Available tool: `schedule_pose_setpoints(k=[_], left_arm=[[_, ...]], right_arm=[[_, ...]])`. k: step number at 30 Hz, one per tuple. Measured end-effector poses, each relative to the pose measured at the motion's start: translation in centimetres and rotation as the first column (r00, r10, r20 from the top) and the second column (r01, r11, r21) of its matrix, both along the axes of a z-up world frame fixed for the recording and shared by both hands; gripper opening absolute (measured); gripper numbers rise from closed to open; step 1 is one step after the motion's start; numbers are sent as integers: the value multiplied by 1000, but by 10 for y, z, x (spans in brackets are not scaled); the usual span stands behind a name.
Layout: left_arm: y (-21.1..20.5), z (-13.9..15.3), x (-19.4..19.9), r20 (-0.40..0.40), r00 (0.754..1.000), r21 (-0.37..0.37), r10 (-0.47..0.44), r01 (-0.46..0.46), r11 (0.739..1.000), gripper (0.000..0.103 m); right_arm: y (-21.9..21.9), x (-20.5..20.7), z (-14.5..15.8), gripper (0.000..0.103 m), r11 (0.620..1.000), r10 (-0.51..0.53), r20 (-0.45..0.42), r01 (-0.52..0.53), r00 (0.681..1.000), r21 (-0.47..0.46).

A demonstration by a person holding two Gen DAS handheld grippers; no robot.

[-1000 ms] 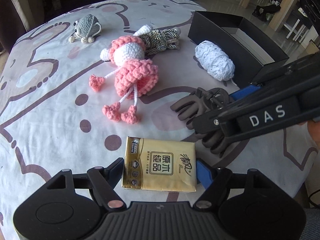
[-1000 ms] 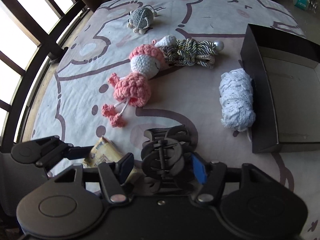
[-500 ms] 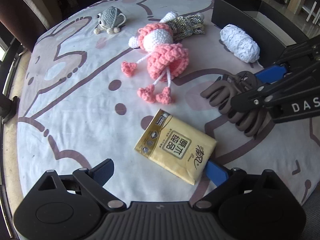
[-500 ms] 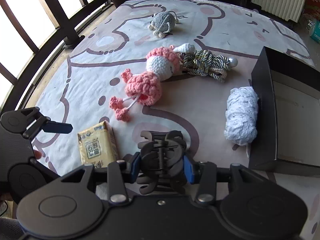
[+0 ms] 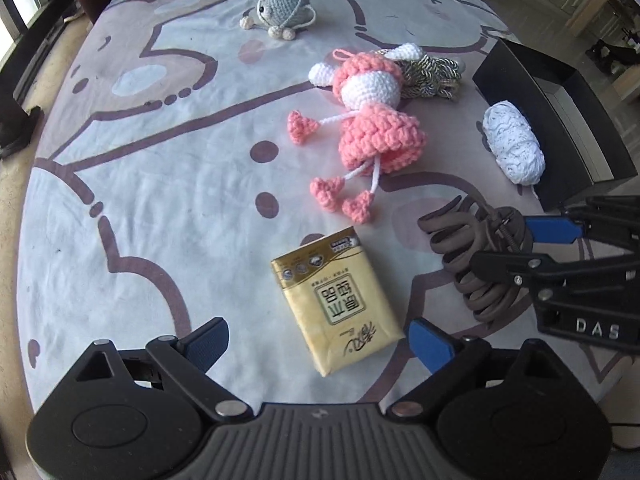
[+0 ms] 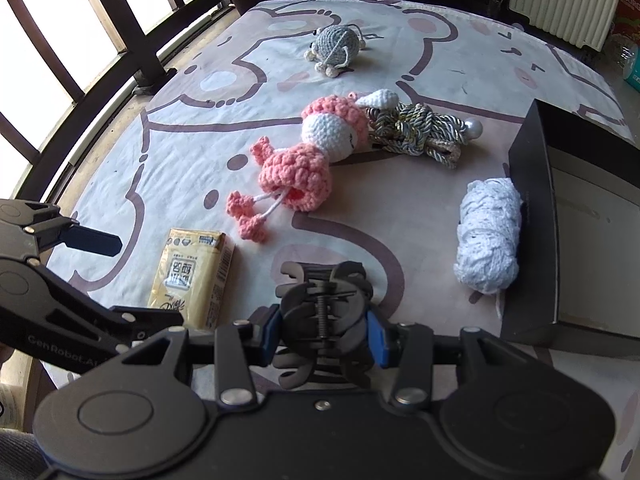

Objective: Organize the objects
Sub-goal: 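Carry the tissue packet with the left gripper while the right gripper carries the clip toward the black box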

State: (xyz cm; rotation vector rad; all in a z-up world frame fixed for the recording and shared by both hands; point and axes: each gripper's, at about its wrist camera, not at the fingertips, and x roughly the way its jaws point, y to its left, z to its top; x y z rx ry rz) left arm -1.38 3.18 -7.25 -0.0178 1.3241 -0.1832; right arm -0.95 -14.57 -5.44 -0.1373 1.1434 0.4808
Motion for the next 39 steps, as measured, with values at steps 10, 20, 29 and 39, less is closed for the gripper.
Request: schedule_pose_setpoints(k=[10, 20, 29, 39], left_arm=[[-16, -22, 8, -58, 987, 96, 148, -142, 985, 70], [-15, -19, 0, -8, 983, 91, 182, -180, 979, 57], [-11, -15, 7, 13, 981, 89, 192, -193, 977, 52], [-11, 12, 15, 52, 978, 81, 201, -205, 975, 52]], right_arm=[[-4, 1, -2, 45, 1000, -12, -8, 12, 1000, -3], [-3, 1, -3, 45, 1000, -7, -3, 7, 1000, -6], [-3, 0, -3, 45, 1000, -5, -2, 5, 1000, -8], [-7, 7, 15, 45, 1000, -19, 30, 18, 999, 16]])
